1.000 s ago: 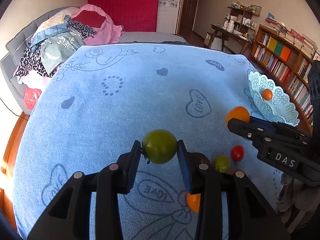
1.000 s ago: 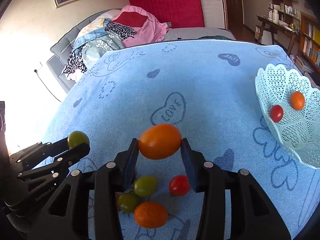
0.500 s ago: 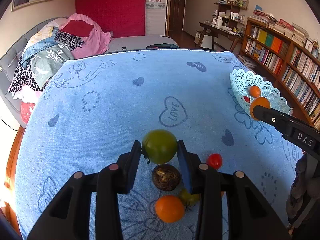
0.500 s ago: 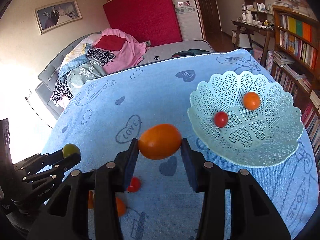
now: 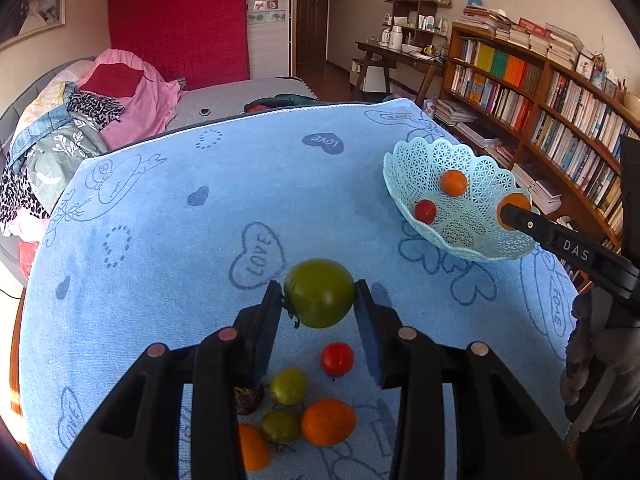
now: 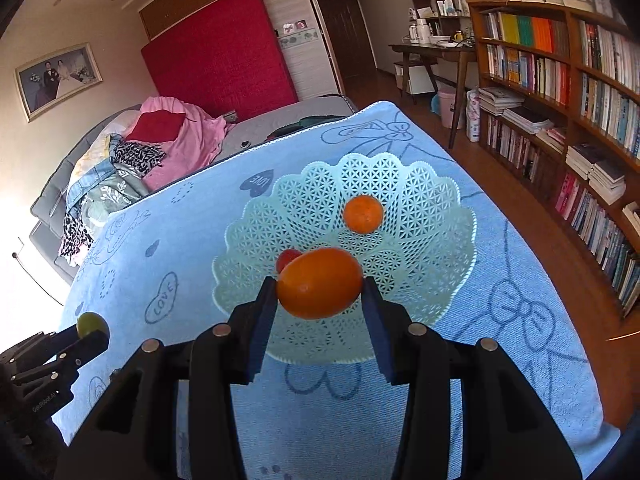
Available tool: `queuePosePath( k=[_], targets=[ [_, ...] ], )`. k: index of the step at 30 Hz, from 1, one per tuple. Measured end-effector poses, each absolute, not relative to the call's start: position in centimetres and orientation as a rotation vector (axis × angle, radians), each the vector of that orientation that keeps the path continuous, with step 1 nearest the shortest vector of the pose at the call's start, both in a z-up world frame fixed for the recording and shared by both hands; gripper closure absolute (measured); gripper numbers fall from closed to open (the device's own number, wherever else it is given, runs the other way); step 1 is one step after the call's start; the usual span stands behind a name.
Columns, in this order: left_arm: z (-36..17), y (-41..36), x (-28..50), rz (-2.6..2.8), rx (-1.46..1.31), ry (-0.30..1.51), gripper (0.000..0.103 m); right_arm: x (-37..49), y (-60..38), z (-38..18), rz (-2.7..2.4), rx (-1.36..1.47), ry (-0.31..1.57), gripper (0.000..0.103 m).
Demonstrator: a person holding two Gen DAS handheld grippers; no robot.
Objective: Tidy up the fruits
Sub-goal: 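Carry both fruits to the basket and release them inside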
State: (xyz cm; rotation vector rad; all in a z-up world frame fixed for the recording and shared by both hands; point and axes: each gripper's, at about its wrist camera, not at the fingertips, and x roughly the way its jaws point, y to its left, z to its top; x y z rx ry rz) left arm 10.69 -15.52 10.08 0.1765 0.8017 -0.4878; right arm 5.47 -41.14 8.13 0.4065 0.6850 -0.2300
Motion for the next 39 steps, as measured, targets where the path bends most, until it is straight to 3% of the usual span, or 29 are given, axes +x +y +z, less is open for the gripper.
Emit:
queuePosePath(
  k=[35,36,37,38,39],
  targets=[
    [9.3,-31.2,12.5,-0.732,0.256,0.86,0.064,0.9,-45.6,7.9,-0.309,0.455,0.598,0.056],
    [9.2,-31.4,12.6,-0.737,0.248,0.868,0.063,0.8,-45.6,7.9,-0.311,0.455,0.596,0.053],
    [9.2,-31.3,12.8,-0.742,0.234,0.873,0.056,0.8,-45.6,7.9,-0.315,0.455,0.592,0.046],
    [9.3,-31.2,12.9,-0.742,0.221,0.87,0.045,0.7,-45.6,7.9,-0.318,0.452,0.589,0.044],
    [9.4,-31.0,12.9,-0.736,0.212,0.86,0.04,0.7,-45.6,8.0,-0.319,0.45,0.589,0.044]
  ],
)
